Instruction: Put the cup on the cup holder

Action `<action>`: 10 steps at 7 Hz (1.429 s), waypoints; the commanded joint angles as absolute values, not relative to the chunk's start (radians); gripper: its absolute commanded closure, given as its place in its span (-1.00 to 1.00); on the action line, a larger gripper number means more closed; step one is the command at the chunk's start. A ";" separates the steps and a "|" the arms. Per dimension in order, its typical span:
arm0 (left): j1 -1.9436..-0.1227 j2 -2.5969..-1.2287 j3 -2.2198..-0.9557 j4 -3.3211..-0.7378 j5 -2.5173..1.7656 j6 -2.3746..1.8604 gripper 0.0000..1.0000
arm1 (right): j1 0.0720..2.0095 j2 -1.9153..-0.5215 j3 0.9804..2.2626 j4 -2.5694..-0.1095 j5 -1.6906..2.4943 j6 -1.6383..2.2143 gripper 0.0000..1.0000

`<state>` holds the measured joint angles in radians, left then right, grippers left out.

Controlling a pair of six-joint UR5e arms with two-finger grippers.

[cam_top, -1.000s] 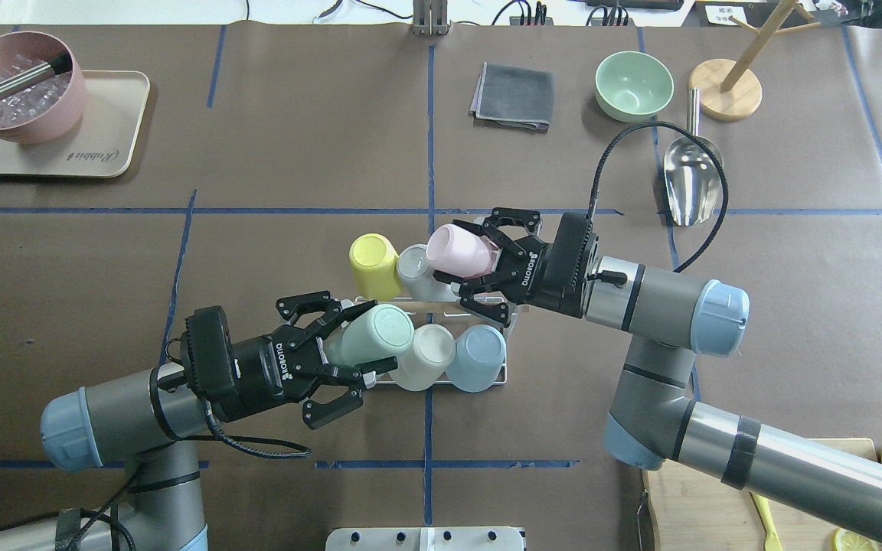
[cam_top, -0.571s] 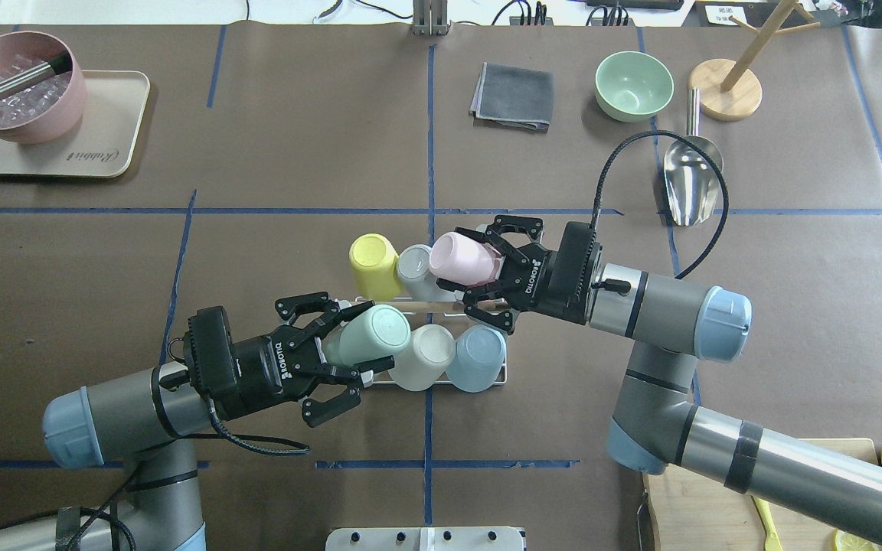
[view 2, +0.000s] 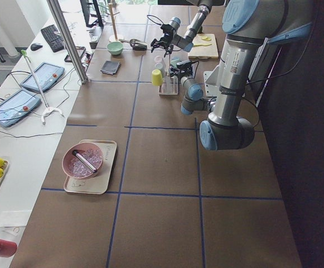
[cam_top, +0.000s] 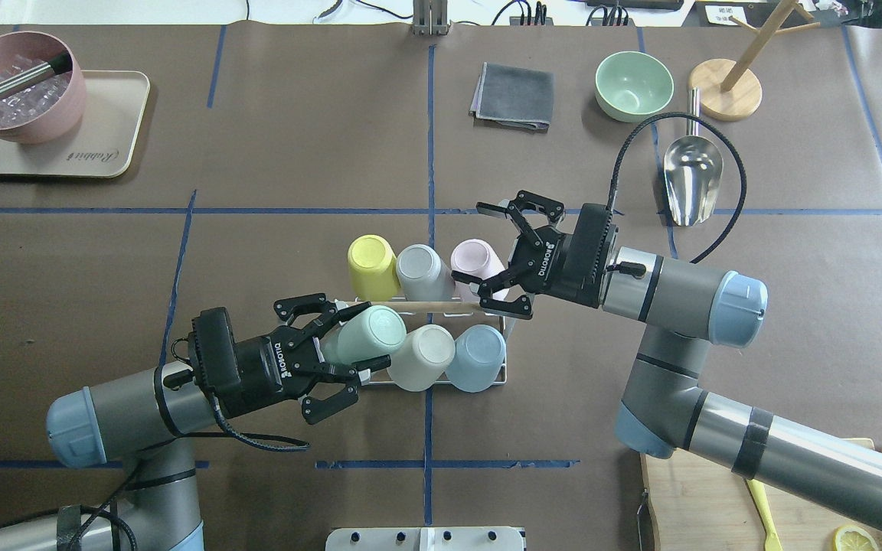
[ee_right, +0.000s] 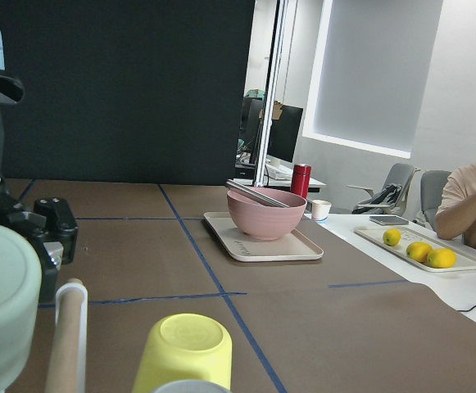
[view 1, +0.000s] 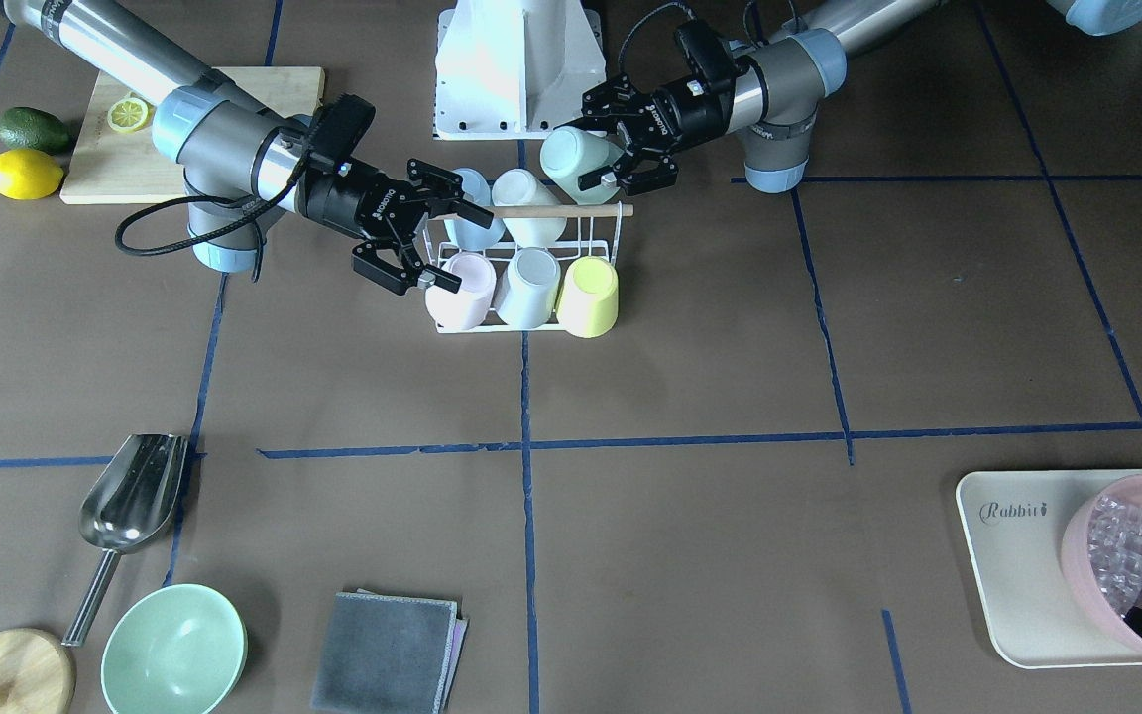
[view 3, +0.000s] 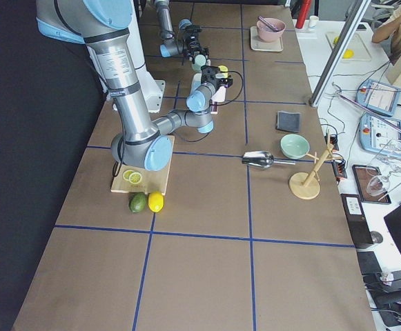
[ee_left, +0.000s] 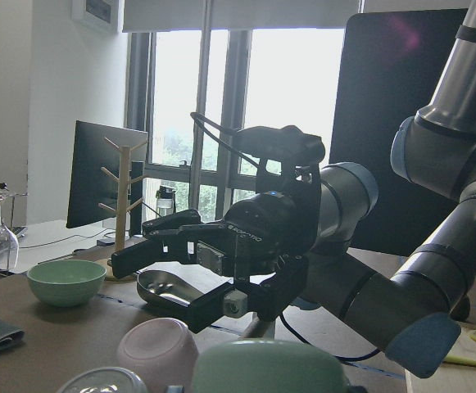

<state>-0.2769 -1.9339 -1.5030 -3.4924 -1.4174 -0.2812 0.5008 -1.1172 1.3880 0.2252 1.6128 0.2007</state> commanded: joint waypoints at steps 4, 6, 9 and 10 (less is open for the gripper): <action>-0.270 -1.924 -1.500 -3.536 -1.396 -0.282 -1.00 | 0.751 -1.063 1.404 -0.013 1.876 0.290 -1.00; -0.287 -1.930 -1.569 -3.522 -1.394 -0.285 -1.00 | 0.793 -1.063 1.469 -0.262 1.897 0.288 -1.00; -0.420 -1.947 -1.595 -3.354 -1.385 -0.299 -1.00 | 0.837 -1.068 1.573 -0.677 1.940 0.287 -1.00; -0.480 -1.947 -1.645 -3.229 -1.402 -0.348 -1.00 | 0.841 -1.069 1.600 -0.790 1.940 0.287 -1.00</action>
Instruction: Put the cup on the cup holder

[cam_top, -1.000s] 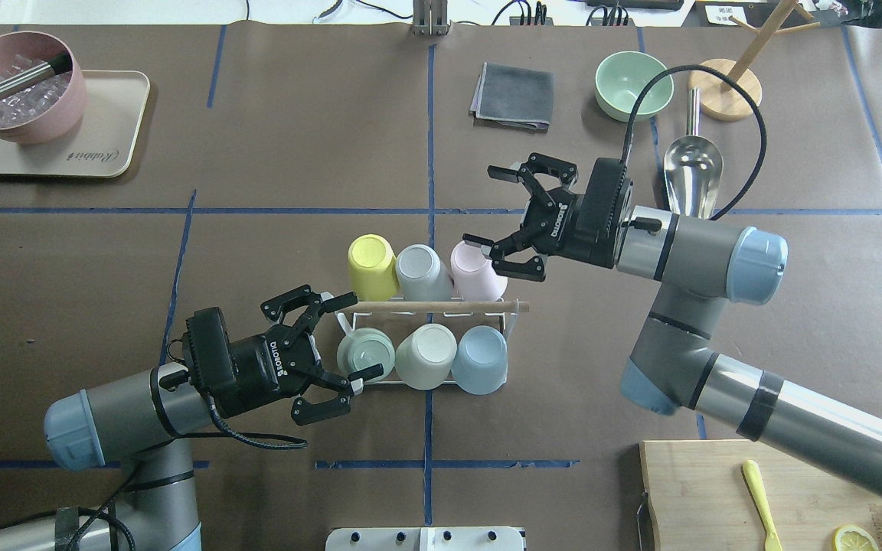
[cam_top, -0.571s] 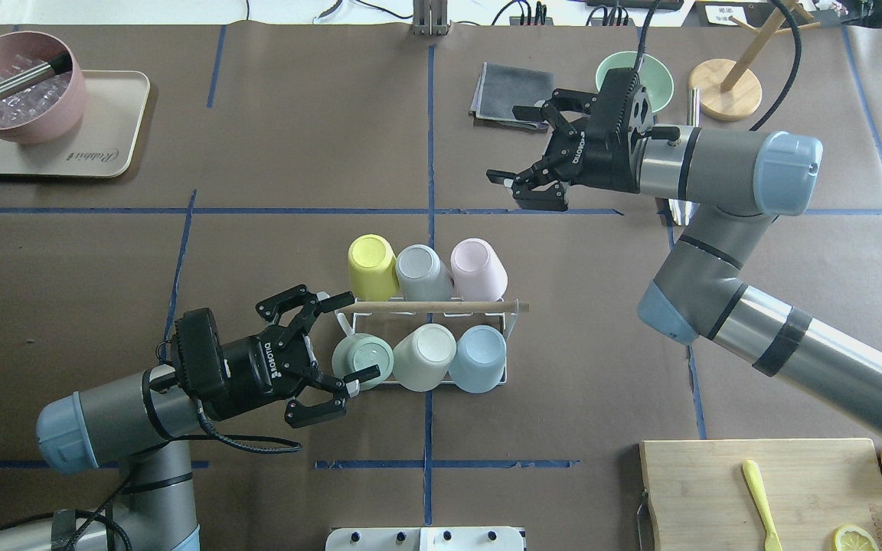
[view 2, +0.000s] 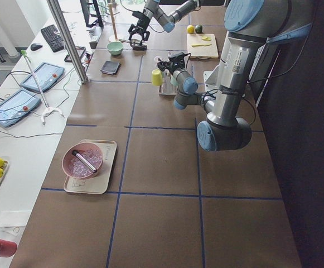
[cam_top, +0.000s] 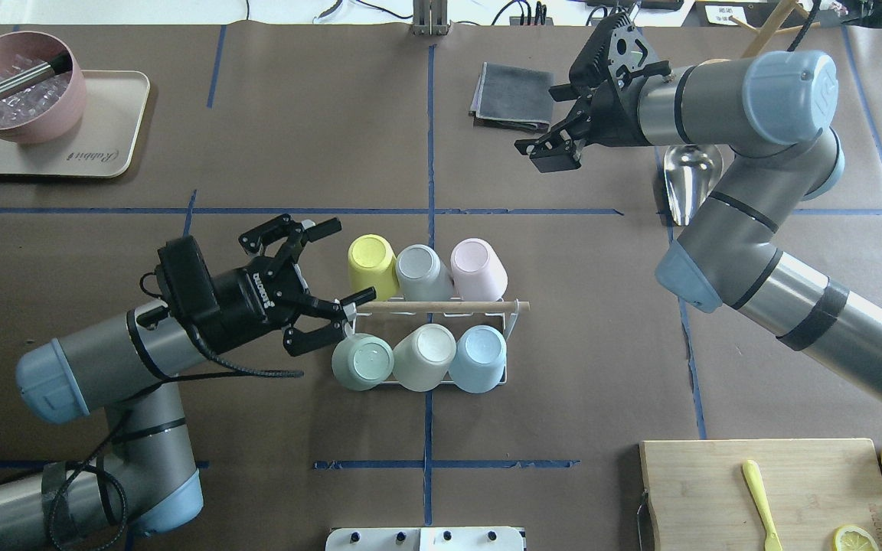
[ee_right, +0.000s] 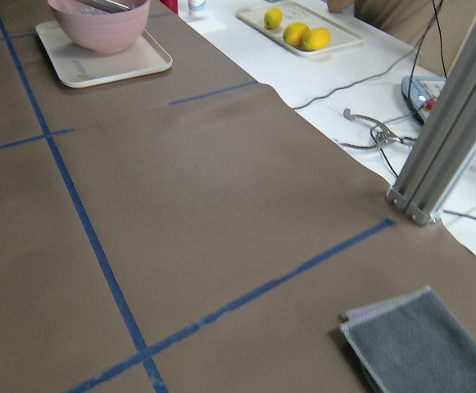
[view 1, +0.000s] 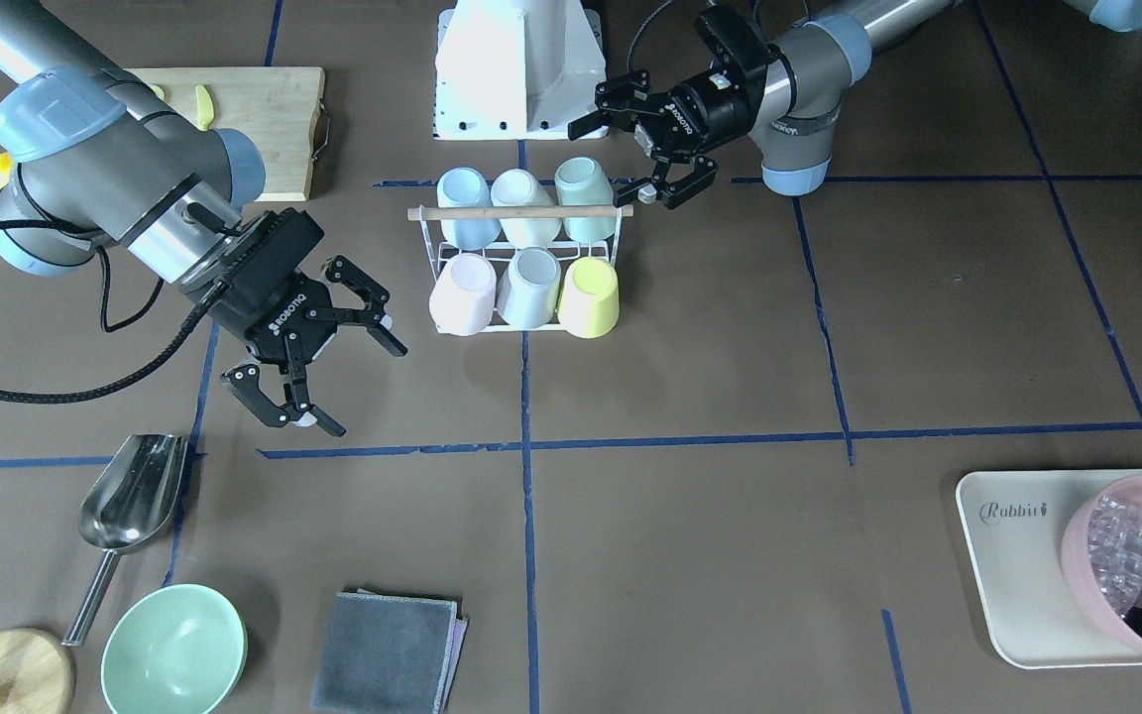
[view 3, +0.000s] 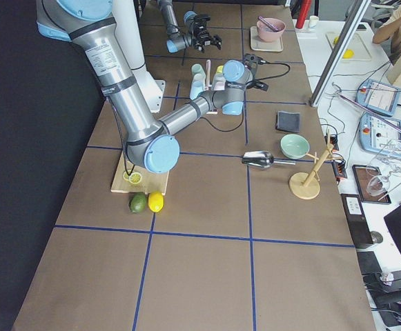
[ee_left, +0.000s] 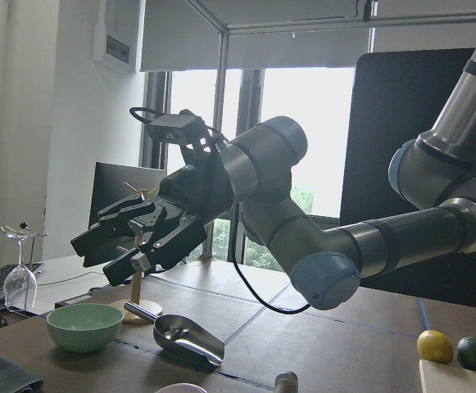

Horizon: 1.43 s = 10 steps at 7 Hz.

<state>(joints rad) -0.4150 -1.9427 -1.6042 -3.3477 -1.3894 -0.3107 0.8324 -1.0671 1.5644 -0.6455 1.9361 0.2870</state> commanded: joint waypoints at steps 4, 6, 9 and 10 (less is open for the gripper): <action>-0.845 -1.963 -1.678 -2.723 -1.747 -0.535 -1.00 | 0.867 -1.074 1.646 -1.203 1.942 0.285 -1.00; -0.951 -1.924 -1.806 -2.367 -1.940 -0.529 -1.00 | 0.874 -1.075 1.646 -1.360 1.942 0.285 -1.00; -0.989 -1.809 -1.973 -1.898 -2.081 -0.526 -1.00 | 0.884 -1.088 1.644 -1.553 1.942 0.275 -1.00; -0.991 -1.787 -1.973 -1.819 -2.135 -0.525 -1.00 | 0.884 -1.092 1.635 -1.555 1.995 0.275 -1.00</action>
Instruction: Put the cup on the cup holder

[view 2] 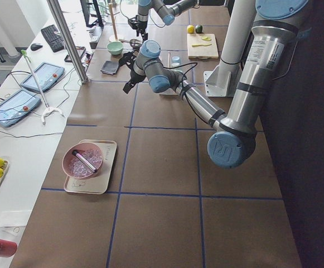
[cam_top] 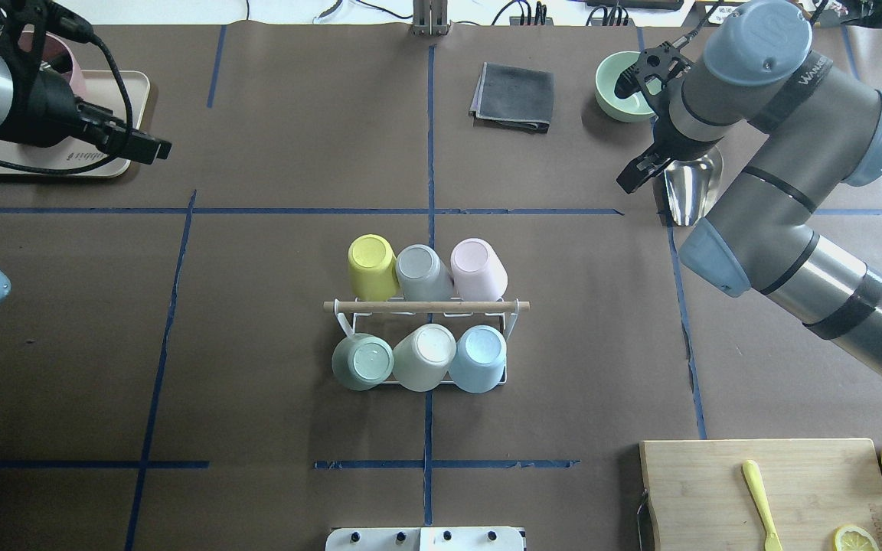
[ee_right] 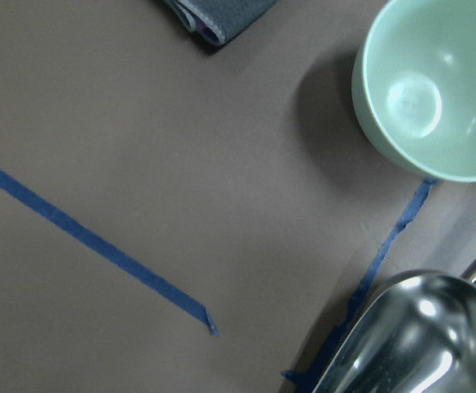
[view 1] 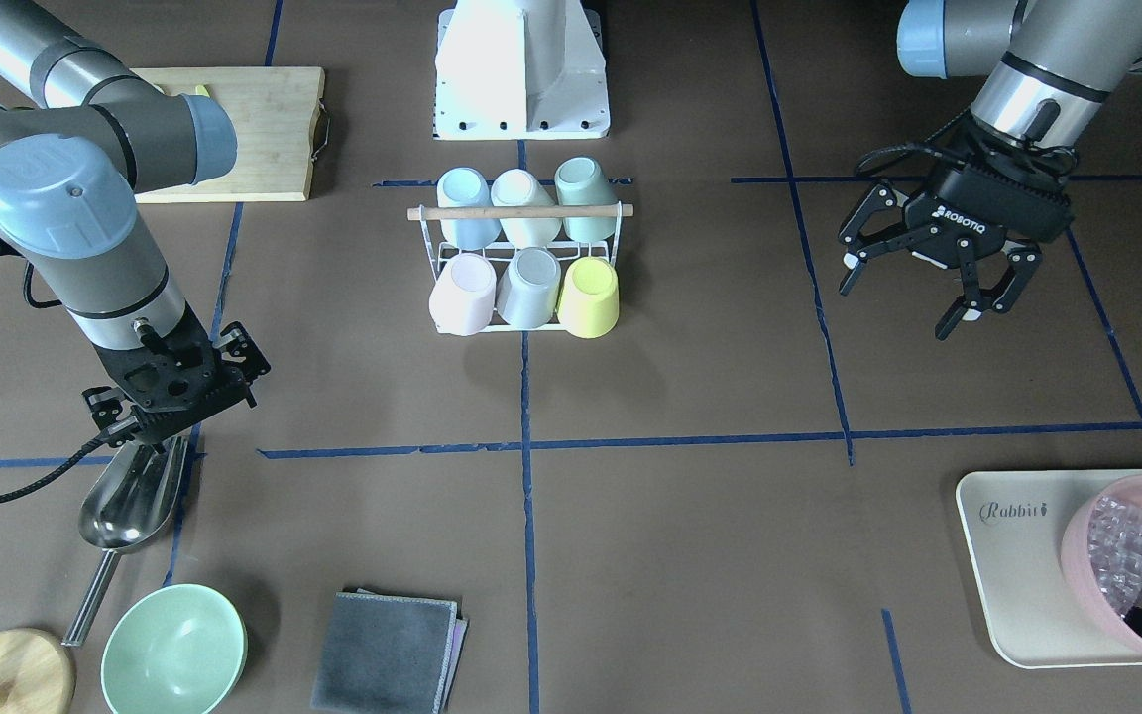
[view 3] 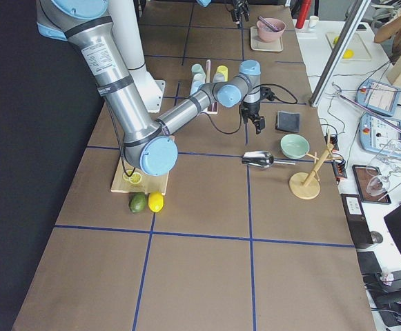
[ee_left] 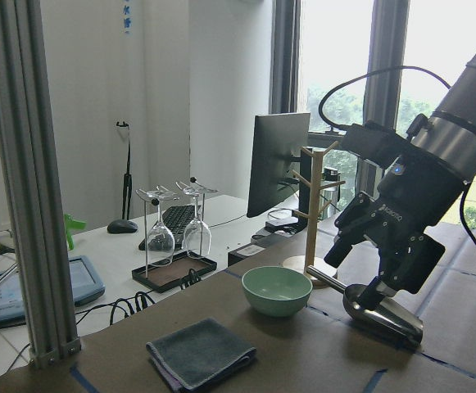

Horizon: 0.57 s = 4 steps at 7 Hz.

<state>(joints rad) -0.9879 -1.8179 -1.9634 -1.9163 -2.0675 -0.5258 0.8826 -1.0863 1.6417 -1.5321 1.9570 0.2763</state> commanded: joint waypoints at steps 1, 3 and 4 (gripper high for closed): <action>-1.011 -1.745 -1.967 -1.748 -2.257 -0.523 -1.00 | 0.900 -1.107 1.637 -1.557 2.040 0.275 -1.00; -1.075 -1.656 -1.928 -1.680 -2.281 -0.329 -1.00 | 0.980 -1.170 1.637 -1.559 2.107 0.275 -1.00; -1.104 -1.654 -1.921 -1.584 -2.283 -0.315 -1.00 | 1.055 -1.222 1.637 -1.559 2.178 0.275 -1.00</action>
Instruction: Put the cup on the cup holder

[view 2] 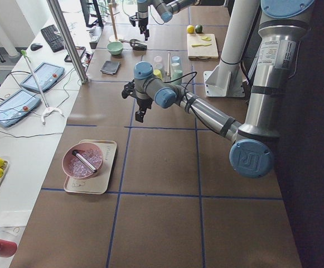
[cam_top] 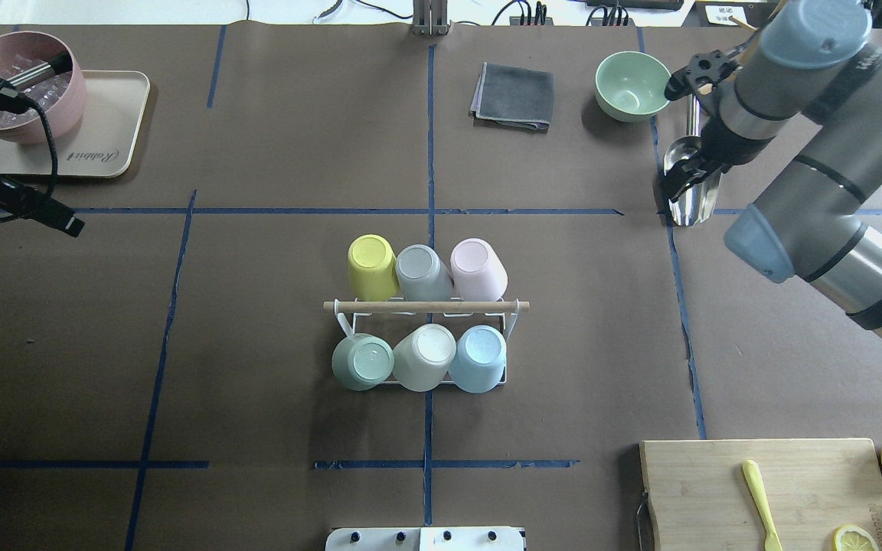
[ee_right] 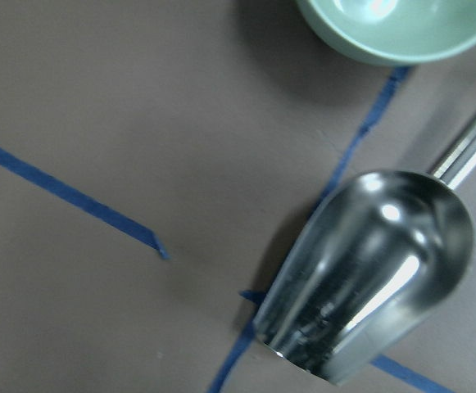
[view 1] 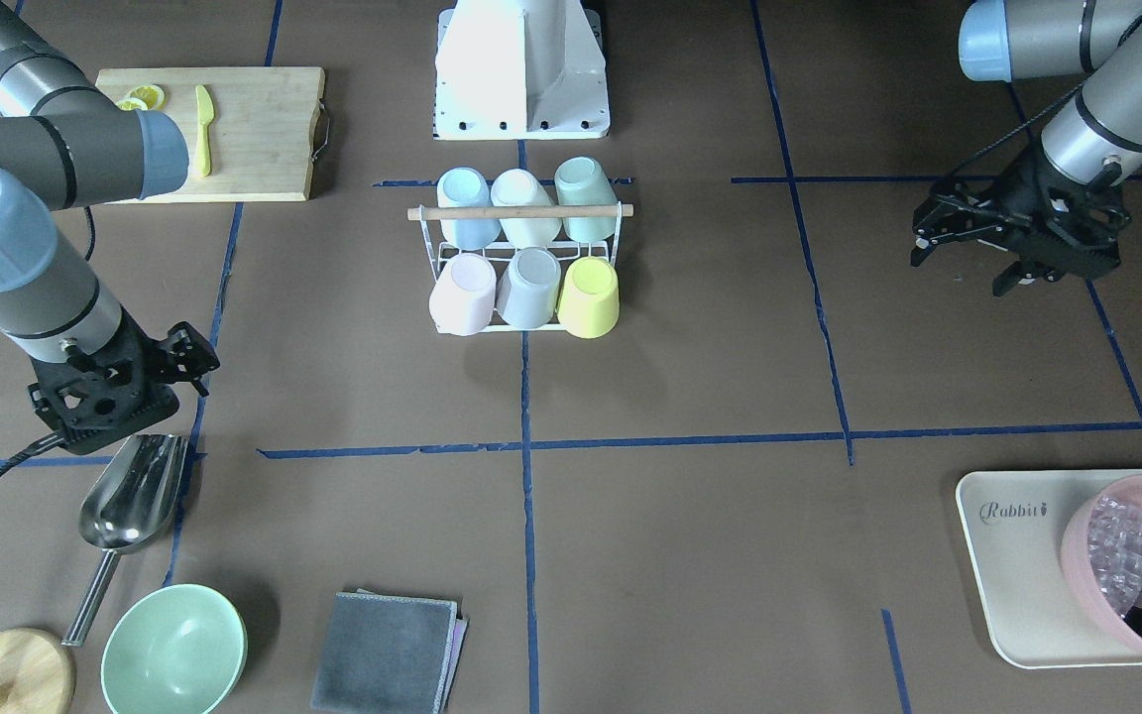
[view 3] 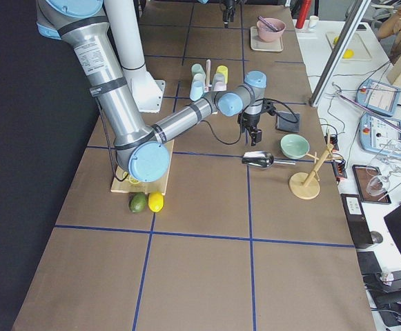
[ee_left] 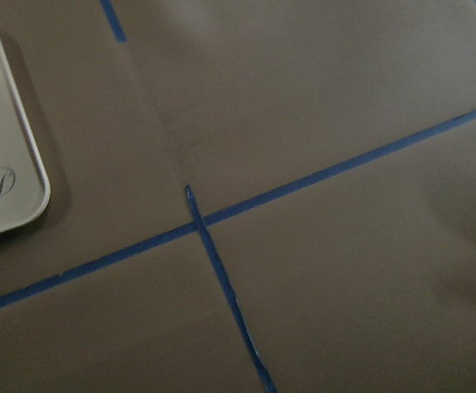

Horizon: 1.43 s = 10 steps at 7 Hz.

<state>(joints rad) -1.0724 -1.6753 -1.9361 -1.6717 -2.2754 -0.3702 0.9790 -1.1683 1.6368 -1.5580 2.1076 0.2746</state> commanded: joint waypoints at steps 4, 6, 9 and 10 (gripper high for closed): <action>-1.340 -1.565 -1.764 -1.502 -2.290 -0.287 -1.00 | 1.332 -1.451 1.617 -1.562 2.337 0.273 -1.00; -1.446 -1.557 -1.724 -1.502 -2.292 -0.218 -1.00 | 1.449 -1.582 1.609 -1.562 2.394 0.258 -1.00; -1.538 -1.555 -1.680 -1.502 -2.364 -0.076 -1.00 | 1.549 -1.673 1.611 -1.568 2.404 0.053 -1.00; -1.569 -1.540 -1.678 -1.499 -2.364 -0.019 -1.00 | 1.574 -1.667 1.623 -1.597 2.401 0.001 -1.00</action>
